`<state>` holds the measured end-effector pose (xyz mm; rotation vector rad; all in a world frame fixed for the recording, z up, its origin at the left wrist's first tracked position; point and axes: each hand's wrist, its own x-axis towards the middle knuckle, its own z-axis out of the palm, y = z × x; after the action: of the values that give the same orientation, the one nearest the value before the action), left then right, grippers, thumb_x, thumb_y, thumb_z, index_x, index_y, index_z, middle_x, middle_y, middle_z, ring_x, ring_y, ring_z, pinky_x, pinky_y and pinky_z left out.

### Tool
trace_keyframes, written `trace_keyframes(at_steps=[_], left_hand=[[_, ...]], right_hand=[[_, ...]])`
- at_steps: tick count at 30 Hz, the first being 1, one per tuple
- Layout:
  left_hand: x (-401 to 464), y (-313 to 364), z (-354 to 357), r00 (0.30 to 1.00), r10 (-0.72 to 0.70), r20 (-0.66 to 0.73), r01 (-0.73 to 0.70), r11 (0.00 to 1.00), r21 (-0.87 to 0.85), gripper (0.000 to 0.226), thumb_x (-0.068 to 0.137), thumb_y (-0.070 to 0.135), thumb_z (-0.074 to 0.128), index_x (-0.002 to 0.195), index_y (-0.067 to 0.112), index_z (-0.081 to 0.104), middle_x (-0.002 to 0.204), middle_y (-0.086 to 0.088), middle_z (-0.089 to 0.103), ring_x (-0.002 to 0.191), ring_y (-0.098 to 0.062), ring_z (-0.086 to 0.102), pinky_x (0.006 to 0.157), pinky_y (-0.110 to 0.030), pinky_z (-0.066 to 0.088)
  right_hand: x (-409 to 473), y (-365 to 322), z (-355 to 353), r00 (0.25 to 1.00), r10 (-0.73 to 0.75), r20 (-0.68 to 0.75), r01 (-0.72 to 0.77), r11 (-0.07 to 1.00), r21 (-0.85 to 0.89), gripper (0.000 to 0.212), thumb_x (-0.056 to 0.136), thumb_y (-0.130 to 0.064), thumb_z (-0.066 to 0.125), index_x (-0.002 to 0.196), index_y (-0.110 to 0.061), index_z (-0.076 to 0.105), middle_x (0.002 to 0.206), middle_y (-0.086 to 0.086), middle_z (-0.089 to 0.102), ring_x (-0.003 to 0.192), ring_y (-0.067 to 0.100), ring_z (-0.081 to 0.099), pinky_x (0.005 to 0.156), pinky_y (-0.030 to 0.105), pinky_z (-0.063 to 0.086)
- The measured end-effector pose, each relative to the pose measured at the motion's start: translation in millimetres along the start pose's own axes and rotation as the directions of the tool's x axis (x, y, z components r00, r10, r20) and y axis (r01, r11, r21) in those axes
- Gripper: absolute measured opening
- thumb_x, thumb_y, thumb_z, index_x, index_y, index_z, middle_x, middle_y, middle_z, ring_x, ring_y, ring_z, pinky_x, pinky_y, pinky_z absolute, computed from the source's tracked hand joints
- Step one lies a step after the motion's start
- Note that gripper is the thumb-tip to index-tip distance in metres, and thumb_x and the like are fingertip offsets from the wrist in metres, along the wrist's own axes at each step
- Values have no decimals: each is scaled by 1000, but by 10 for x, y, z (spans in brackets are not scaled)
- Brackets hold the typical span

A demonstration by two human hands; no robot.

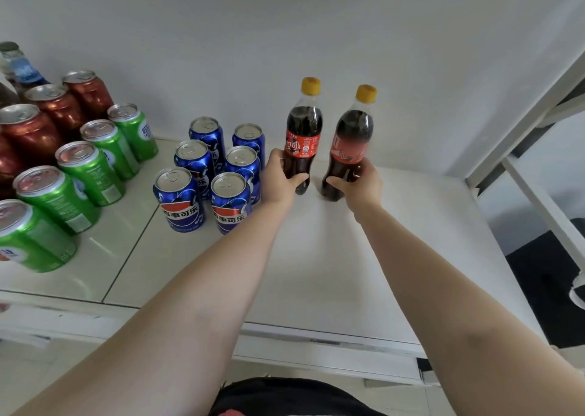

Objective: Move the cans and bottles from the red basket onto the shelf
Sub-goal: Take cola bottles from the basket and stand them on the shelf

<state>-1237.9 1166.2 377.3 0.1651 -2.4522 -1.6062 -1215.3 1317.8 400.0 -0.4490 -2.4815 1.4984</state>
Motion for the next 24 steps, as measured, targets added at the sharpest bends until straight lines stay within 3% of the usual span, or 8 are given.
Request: trace_keyframes(at_steps=[16,20,24], left_hand=[[-3,-18,18,1000,7,-17,-7,1000,9,51,75,19,78,116,10,49,119,-8,66,112,-23,62,85,-26,43],[-29,25,33,1000,5,-25,-3,998,66,53,79,24,75,123,11,48,123,-8,64,115,-25,60,88,-27,42],[-102,44,54,999,-41,7,40,991,125,71,82,28,71,142,11,36,139,-9,53,129,-26,50,106,-38,39]], right_hand=[[-3,7,45,1000,26,-15,-26,1000,3,62,70,-16,83,124,-12,54,122,5,65,112,26,61,98,46,50],[16,13,36,1000,7,-3,-7,1000,-28,62,70,-19,83,123,-12,53,121,5,65,111,25,61,97,43,50],[-33,53,28,997,56,45,-56,998,-3,77,74,-21,81,139,-14,40,131,6,60,117,23,58,99,39,48]])
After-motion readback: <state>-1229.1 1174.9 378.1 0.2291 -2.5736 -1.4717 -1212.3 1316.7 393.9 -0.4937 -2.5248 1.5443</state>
